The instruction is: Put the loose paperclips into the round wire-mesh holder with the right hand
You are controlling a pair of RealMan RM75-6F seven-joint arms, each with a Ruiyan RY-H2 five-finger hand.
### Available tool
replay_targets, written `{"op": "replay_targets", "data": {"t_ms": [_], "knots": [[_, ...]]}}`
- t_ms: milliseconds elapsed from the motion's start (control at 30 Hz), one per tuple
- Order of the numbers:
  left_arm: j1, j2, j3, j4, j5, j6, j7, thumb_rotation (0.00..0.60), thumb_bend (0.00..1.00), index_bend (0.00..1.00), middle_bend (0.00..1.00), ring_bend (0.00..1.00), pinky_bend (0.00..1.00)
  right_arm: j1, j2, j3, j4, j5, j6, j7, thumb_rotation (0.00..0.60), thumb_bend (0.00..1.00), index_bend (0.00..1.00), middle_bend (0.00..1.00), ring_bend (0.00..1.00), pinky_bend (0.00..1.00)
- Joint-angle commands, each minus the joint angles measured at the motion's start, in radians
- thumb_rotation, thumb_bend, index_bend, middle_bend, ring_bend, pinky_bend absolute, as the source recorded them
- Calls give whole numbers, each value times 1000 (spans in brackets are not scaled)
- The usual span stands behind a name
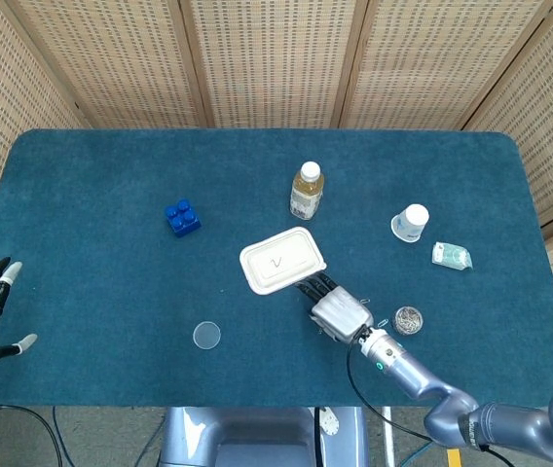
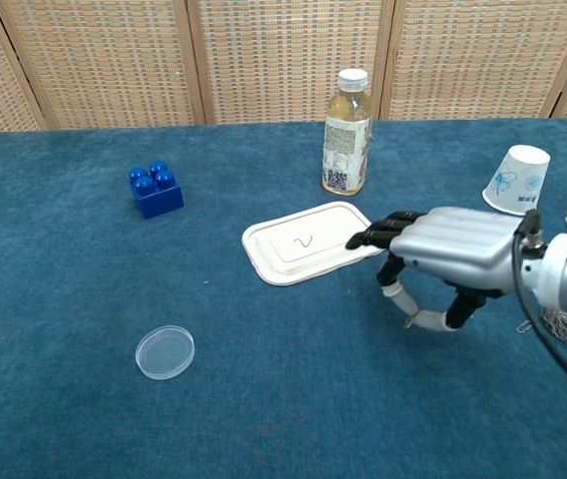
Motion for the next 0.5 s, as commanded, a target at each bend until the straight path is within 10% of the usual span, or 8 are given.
{"op": "replay_targets", "data": {"t_ms": [33, 500], "knots": [[-1, 0, 0, 0, 1, -1, 0, 600, 0, 0, 0, 0, 0, -17, 58, 3, -35, -6, 31, 10, 600, 672, 615, 55, 0, 7], [-1, -6, 5, -8, 10, 2, 21, 600, 0, 0, 0, 0, 0, -130, 264, -43, -30, -47, 152, 154, 600, 672, 615, 55, 0, 7]]}}
